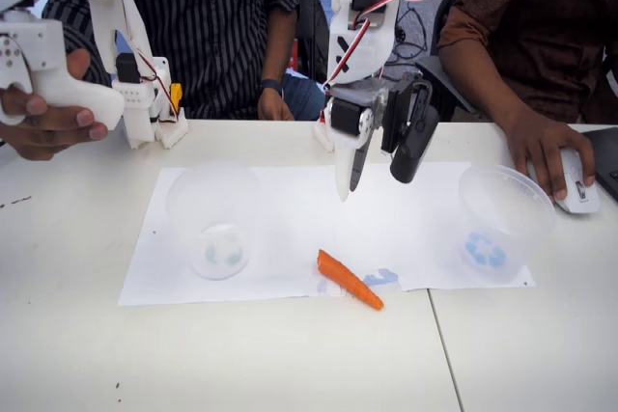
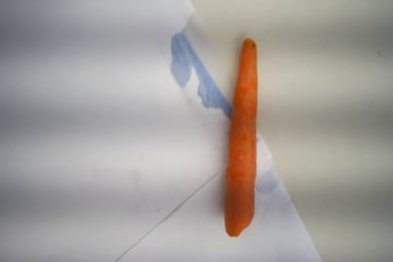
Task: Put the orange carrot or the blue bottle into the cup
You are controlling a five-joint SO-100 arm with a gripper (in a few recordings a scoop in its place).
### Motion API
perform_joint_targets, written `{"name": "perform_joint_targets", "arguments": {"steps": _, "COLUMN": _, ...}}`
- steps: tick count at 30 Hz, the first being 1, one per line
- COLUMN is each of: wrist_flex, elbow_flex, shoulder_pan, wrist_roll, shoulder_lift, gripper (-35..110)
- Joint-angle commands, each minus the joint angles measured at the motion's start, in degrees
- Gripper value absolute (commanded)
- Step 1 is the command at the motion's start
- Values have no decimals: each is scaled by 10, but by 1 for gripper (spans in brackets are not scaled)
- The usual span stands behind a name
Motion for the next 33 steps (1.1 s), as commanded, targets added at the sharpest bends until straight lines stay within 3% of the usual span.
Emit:
{"name": "perform_joint_targets", "arguments": {"steps": 1, "wrist_flex": 7, "elbow_flex": -47, "shoulder_pan": 14, "wrist_roll": 10, "shoulder_lift": -7, "gripper": 14}}
{"name": "perform_joint_targets", "arguments": {"steps": 14, "wrist_flex": 7, "elbow_flex": -47, "shoulder_pan": 13, "wrist_roll": 49, "shoulder_lift": -34, "gripper": 14}}
{"name": "perform_joint_targets", "arguments": {"steps": 28, "wrist_flex": 7, "elbow_flex": -15, "shoulder_pan": 14, "wrist_roll": 29, "shoulder_lift": -33, "gripper": 14}}
{"name": "perform_joint_targets", "arguments": {"steps": 33, "wrist_flex": 7, "elbow_flex": -14, "shoulder_pan": 16, "wrist_roll": -4, "shoulder_lift": -29, "gripper": 24}}
